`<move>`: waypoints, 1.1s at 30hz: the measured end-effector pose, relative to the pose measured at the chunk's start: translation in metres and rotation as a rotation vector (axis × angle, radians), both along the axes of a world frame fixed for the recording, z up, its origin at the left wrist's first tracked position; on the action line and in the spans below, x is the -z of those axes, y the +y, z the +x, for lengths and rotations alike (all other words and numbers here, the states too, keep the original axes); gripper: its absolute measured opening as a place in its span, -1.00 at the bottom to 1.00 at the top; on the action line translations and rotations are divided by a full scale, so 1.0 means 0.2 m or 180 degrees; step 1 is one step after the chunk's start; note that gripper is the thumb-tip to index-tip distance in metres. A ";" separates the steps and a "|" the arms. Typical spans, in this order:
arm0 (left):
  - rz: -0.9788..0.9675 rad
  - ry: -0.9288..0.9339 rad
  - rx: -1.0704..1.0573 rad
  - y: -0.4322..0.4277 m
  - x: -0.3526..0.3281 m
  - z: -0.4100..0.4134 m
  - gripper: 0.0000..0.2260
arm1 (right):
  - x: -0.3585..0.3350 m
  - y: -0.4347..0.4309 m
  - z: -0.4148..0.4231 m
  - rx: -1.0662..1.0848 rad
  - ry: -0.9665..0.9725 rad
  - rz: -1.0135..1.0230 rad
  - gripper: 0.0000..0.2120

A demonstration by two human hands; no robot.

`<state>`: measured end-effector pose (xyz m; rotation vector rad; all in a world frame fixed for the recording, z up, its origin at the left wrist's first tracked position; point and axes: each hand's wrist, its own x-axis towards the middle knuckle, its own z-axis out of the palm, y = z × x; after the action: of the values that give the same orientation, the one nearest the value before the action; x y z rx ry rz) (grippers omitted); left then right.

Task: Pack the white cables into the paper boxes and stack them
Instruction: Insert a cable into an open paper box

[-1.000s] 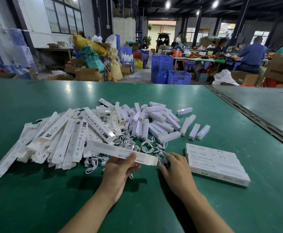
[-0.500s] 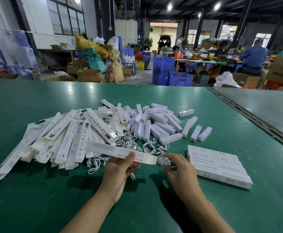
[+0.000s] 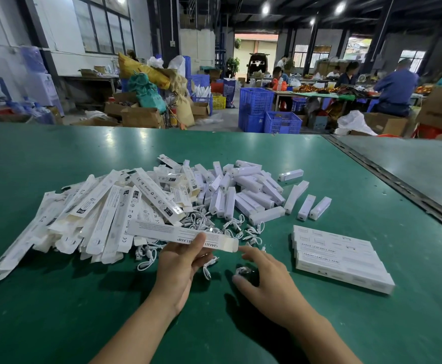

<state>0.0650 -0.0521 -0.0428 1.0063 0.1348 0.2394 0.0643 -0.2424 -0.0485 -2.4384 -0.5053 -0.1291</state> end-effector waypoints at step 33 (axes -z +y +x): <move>0.0260 -0.0044 0.0001 -0.03 0.01 -0.01 -0.56 | -0.11 0.07 -0.06 0.0598 0.0488 0.2387 -0.84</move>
<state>0.0626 -0.0579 -0.0448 1.0857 0.1130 0.2534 0.0520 -0.2288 -0.0274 -1.7336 -0.1157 -0.1718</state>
